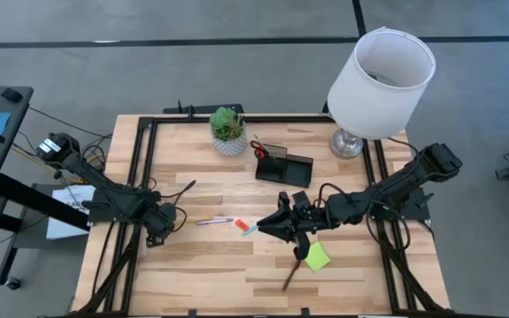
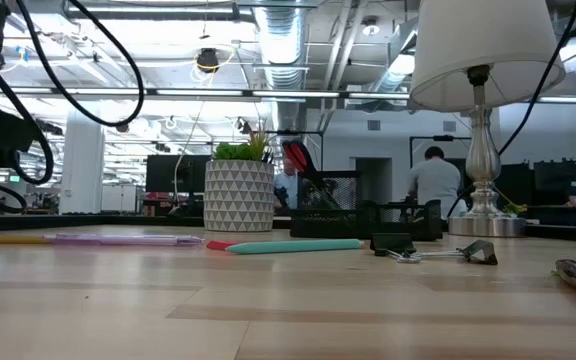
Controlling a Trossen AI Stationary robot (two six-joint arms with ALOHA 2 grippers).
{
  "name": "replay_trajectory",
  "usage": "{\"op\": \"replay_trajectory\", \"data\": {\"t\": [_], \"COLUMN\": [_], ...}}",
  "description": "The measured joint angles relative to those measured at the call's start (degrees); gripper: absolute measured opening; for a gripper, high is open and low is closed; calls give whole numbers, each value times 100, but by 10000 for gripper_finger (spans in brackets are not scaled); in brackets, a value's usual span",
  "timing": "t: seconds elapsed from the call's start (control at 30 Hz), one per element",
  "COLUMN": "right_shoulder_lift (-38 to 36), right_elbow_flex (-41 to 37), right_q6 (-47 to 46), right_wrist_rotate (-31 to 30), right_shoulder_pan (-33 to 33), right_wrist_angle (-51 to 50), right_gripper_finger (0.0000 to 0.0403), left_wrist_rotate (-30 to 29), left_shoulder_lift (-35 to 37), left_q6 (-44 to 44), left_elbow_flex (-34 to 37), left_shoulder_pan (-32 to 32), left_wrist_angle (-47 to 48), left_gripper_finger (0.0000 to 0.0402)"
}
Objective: Pick and place office supplies into organizer
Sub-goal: Put the yellow pencil into the black desk organizer
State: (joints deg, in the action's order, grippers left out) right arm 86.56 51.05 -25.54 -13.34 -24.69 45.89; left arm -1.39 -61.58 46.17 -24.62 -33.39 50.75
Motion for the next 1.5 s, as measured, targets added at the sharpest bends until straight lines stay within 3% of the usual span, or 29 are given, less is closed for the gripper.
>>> {"op": "replay_trajectory", "data": {"t": [0.4, 0.63, 0.8, 0.9, 1.03, 1.2, 1.37, 1.5], "right_shoulder_lift": [0, 0, 0, -2, -7, 214, 1082, 2253], "right_elbow_flex": [0, 0, 0, 0, 0, 65, 835, 1904], "right_q6": [1, 1, 31, 628, 1507, 829, 999, 1368], "right_wrist_rotate": [0, 0, -3, -28, -285, -400, 386, 1388], "right_shoulder_pan": [-4, -4, -4, -4, 40, 423, 871, 1210], "right_wrist_angle": [0, -2, -4, -35, -649, -1909, -1883, -2197], "right_gripper_finger": [68, 68, 68, 68, 68, 66, 76, 102], "left_wrist_rotate": [19, 107, 100, 150, 52, -115, -94, -83], "left_shoulder_lift": [20, 20, 5, 2, -3, 0, 0, 1], "left_q6": [148, 202, 400, 413, 413, 428, 459, 505], "left_elbow_flex": [206, 214, 110, -144, -377, -456, -463, -466], "left_shoulder_pan": [0, 0, 0, -3, -2, 0, 0, 0], "left_wrist_angle": [-228, -354, -401, -415, -389, -373, -380, -376], "left_gripper_finger": [83, 12, 5, 3, 1, 0, 0, 0]}}
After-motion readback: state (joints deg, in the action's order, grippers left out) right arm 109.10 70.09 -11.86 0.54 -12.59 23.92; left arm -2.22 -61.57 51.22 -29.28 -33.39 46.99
